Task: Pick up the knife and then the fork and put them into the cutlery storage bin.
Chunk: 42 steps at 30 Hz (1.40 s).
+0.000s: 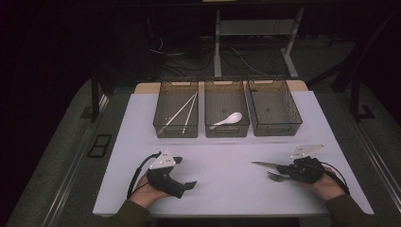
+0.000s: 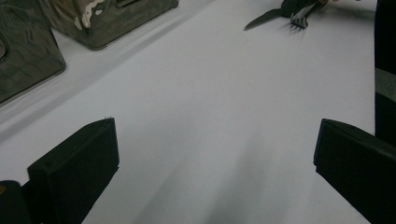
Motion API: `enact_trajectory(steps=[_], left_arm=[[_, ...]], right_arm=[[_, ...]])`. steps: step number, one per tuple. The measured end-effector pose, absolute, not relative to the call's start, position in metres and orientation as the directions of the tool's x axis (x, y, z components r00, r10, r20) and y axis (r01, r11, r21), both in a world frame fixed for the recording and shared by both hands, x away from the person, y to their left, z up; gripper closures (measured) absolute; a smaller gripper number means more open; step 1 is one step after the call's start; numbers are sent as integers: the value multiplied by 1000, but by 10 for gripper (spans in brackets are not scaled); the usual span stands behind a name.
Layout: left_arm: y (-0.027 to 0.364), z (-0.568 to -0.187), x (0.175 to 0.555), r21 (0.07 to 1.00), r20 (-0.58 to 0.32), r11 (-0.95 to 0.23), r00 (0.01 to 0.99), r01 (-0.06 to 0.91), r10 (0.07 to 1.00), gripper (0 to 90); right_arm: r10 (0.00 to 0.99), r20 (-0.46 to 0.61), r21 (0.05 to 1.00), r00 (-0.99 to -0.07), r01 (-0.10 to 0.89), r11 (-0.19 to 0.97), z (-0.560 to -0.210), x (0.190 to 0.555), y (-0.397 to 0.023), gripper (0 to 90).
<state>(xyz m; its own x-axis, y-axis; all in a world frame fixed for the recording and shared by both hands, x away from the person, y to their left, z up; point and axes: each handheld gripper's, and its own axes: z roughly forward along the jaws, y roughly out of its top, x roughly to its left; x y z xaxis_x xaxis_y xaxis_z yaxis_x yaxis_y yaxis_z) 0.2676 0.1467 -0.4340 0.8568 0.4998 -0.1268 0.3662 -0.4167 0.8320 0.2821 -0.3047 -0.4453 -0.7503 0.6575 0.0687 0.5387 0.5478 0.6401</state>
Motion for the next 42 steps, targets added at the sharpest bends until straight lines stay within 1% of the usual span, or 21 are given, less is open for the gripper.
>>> enact_trajectory(steps=[10,16,19,21,22,23,24,25,27,29,33,35,42], left_arm=[[146,-435,268,829,-130,-419,857,369,499,0],[146,-436,269,829,-130,-419,856,371,500,0],[147,-435,269,829,-130,-419,856,370,500,0],[147,-435,269,828,-130,-420,856,371,500,0],[147,-435,269,828,-131,-419,856,372,501,0],[147,-435,269,828,-130,-420,856,371,500,0],[147,-435,269,829,-131,-419,855,372,501,0],[147,-435,269,828,-131,-419,856,372,500,0],[147,-435,269,828,-132,-420,856,372,499,0],[147,-435,269,827,-133,-420,857,373,499,0],[147,-436,269,826,-136,-420,856,377,499,0],[146,-436,269,824,-137,-424,857,377,497,0],[146,-437,269,820,-144,-425,856,384,497,0]], right_arm=[[684,52,646,-727,547,533,-446,303,-306,898],[689,74,647,-721,560,518,-446,309,-307,896],[683,106,648,-723,571,504,-442,308,-310,807],[678,138,656,-722,579,484,-434,307,-312,685],[678,159,655,-717,591,472,-430,306,-314,639],[679,169,649,-715,599,469,-426,306,-315,625],[684,154,643,-713,598,478,-422,306,-317,610],[687,145,634,-712,600,488,-418,306,-319,573],[707,129,610,-696,617,496,-414,307,-323,528],[708,89,573,-700,618,539,-411,309,-327,470],[692,78,495,-718,630,598,-409,315,-332,509],[676,56,455,-734,622,637,-408,316,-330,548],[637,15,322,-771,607,727,-411,323,-321,644]])
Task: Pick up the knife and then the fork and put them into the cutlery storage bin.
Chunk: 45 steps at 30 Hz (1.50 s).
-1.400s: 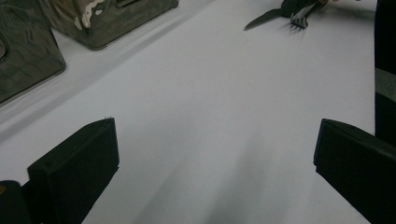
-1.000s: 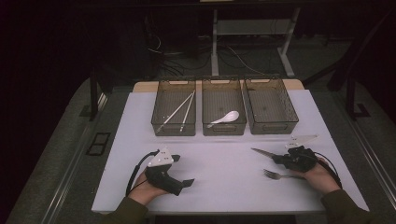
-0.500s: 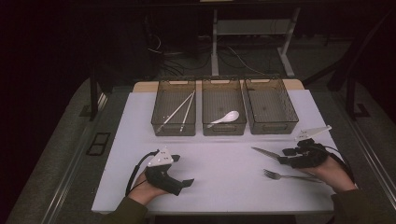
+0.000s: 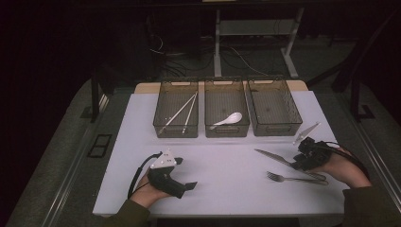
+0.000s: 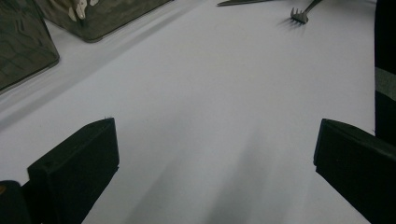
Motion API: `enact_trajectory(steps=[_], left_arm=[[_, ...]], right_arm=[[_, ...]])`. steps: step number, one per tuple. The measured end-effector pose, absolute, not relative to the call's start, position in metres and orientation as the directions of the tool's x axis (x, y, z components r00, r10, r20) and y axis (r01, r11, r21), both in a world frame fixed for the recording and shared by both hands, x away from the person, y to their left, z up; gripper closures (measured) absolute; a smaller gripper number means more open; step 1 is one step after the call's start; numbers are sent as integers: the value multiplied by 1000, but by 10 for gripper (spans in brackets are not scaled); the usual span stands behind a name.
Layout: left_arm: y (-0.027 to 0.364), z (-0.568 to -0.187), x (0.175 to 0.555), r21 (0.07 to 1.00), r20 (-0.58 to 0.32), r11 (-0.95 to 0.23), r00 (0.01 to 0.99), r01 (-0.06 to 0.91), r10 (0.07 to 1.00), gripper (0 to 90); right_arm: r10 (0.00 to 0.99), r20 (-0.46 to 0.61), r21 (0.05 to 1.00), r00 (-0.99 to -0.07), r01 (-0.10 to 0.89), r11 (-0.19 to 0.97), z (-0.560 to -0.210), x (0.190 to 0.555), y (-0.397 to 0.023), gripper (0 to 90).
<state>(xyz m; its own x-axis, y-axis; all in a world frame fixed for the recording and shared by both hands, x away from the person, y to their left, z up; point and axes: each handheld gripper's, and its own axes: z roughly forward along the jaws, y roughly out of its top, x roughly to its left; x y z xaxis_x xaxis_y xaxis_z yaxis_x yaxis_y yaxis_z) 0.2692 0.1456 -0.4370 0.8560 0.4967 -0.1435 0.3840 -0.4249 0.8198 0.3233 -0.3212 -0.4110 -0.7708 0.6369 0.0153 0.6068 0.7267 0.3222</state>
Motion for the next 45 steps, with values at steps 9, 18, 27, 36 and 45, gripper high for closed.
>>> enact_trajectory(steps=[9,18,27,36,45], left_arm=[[146,-437,269,819,-143,-428,858,382,493,0],[145,-437,269,819,-140,-431,860,378,490,0],[145,-437,269,820,-139,-431,862,377,488,0],[145,-437,269,820,-139,-432,862,376,487,0],[146,-436,269,820,-140,-432,863,376,485,0]], right_arm=[[586,-5,185,-811,575,797,-420,334,-309,758],[573,-3,146,-820,566,811,-421,338,-305,786],[560,-23,128,-828,553,823,-420,337,-301,799],[573,2,271,-819,552,788,-410,331,-316,799],[627,71,457,-776,584,671,-396,324,-337,799]])
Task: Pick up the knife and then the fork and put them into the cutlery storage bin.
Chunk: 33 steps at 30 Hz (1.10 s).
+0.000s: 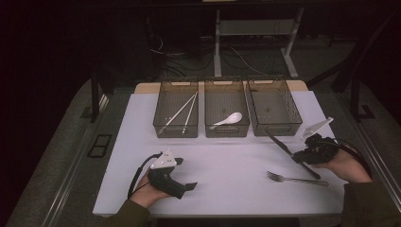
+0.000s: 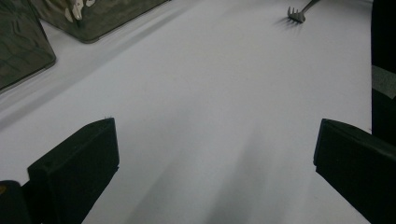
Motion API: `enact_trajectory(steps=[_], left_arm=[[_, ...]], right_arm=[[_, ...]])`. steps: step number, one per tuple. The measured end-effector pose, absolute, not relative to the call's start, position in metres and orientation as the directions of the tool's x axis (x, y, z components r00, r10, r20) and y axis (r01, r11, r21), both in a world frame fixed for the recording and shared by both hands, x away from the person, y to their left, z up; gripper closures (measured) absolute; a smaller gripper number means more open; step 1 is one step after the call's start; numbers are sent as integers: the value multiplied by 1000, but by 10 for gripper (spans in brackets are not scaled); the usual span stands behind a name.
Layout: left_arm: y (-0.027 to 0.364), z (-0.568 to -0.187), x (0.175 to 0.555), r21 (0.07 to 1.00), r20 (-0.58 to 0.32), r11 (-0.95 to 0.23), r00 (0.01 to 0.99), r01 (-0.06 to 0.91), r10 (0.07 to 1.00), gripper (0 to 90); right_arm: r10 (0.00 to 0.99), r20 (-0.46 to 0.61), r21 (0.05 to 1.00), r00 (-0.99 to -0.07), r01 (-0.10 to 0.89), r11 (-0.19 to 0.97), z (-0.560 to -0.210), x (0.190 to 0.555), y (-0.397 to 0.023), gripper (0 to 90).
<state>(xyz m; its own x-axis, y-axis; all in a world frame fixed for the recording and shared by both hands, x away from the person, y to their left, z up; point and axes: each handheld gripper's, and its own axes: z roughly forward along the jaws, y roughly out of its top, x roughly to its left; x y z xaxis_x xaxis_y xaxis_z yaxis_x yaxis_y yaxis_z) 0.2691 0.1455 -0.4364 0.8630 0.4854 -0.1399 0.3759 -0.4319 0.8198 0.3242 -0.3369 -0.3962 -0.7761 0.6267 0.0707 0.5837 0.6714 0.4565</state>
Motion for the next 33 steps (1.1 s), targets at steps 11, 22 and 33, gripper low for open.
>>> enact_trajectory(steps=[11,22,33], left_arm=[[146,-437,269,823,-135,-431,865,370,484,0],[146,-438,270,827,-124,-435,870,357,477,0],[148,-438,271,833,-116,-432,873,345,474,0]], right_arm=[[709,132,656,-693,597,462,-380,323,-358,802],[748,186,763,-637,574,298,-368,322,-373,803],[776,199,833,-598,521,188,-339,333,-374,802]])
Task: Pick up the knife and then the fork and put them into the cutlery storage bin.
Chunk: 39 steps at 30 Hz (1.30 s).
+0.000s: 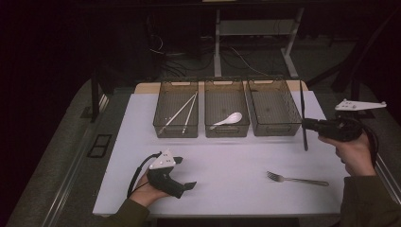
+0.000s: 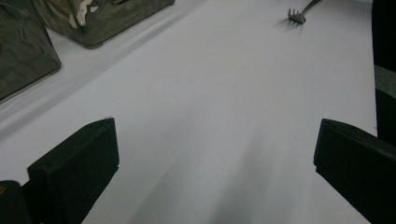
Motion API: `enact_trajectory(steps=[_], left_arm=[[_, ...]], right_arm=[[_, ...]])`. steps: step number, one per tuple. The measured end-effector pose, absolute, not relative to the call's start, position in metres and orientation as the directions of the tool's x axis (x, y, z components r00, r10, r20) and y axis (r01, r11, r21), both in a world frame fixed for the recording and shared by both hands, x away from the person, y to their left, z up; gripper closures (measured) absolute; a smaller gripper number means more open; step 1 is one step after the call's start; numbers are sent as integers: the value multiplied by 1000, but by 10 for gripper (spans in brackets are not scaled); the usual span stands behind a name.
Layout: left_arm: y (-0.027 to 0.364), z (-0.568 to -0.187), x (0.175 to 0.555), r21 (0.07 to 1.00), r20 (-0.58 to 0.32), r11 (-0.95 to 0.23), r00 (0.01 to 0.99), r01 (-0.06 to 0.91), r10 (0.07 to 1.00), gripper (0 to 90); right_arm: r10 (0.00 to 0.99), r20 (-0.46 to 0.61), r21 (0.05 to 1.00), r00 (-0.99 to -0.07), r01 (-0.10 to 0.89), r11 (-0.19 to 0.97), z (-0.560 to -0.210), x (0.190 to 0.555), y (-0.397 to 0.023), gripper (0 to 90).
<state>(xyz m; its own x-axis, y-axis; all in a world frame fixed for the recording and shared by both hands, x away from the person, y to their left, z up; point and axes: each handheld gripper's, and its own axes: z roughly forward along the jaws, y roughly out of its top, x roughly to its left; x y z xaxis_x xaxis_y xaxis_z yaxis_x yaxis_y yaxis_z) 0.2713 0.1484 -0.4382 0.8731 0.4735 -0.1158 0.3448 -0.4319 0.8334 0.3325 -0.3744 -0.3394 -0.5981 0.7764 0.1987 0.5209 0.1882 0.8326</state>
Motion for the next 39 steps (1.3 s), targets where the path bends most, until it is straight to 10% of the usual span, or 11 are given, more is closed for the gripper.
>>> enact_trajectory(steps=[16,39], left_arm=[[150,-437,273,845,-120,-415,875,338,468,0],[147,-435,271,844,-128,-406,867,350,482,0]], right_arm=[[832,152,871,-533,471,142,-299,399,-351,802],[888,71,690,-454,665,284,-361,462,-329,802]])
